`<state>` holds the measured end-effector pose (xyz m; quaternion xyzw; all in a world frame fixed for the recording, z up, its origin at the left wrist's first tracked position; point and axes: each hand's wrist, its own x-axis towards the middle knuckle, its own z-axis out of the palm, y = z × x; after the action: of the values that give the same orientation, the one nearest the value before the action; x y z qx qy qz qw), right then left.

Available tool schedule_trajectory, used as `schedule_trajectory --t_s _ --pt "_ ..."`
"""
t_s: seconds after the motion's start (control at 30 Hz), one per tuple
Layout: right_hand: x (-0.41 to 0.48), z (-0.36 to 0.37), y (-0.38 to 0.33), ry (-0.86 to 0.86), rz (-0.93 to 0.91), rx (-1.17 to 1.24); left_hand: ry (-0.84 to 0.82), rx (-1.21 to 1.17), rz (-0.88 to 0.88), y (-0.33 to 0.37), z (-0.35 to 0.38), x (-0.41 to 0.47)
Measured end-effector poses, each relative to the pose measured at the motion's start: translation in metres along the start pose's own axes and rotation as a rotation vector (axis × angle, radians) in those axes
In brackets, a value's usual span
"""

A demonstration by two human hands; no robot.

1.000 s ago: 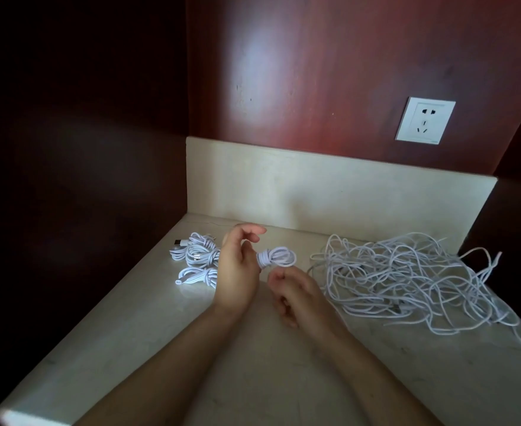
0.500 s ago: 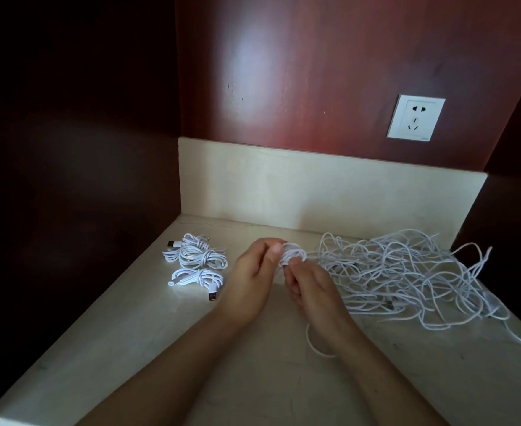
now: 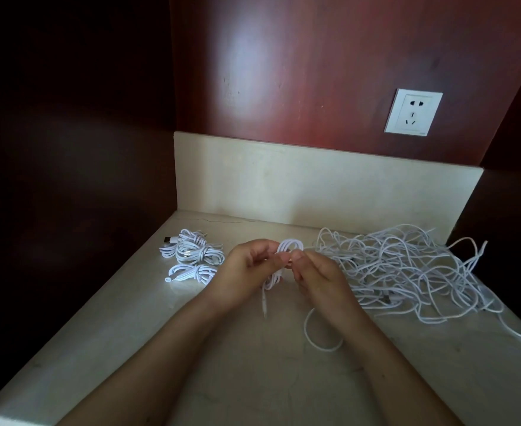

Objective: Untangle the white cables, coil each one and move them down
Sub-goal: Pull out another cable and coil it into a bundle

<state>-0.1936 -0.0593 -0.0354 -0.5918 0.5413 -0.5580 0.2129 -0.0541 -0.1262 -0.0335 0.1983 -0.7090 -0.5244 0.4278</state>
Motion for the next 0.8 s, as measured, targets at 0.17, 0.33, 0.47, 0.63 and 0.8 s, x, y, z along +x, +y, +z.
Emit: schedule_trajectory --t_s 0.17,0.33,0.47,0.63,0.8 --pt "0.0 0.0 -0.007 0.06 0.052 0.037 0.064 -0.069 -0.031 0.004 0.008 -0.001" --pt "0.0 0.002 -0.01 0.096 0.124 0.066 0.112 -0.057 -0.069 -0.002 0.01 0.002" --pt "-0.004 0.005 -0.013 0.038 0.138 0.204 0.22 -0.09 -0.092 -0.003 0.009 0.006" --pt "-0.008 0.012 -0.005 -0.14 0.114 0.384 0.286 -0.105 -0.147 -0.002 -0.004 0.005" --pt "-0.008 0.013 -0.003 -0.057 0.039 0.309 0.336 -0.128 -0.215 -0.007 -0.003 0.007"
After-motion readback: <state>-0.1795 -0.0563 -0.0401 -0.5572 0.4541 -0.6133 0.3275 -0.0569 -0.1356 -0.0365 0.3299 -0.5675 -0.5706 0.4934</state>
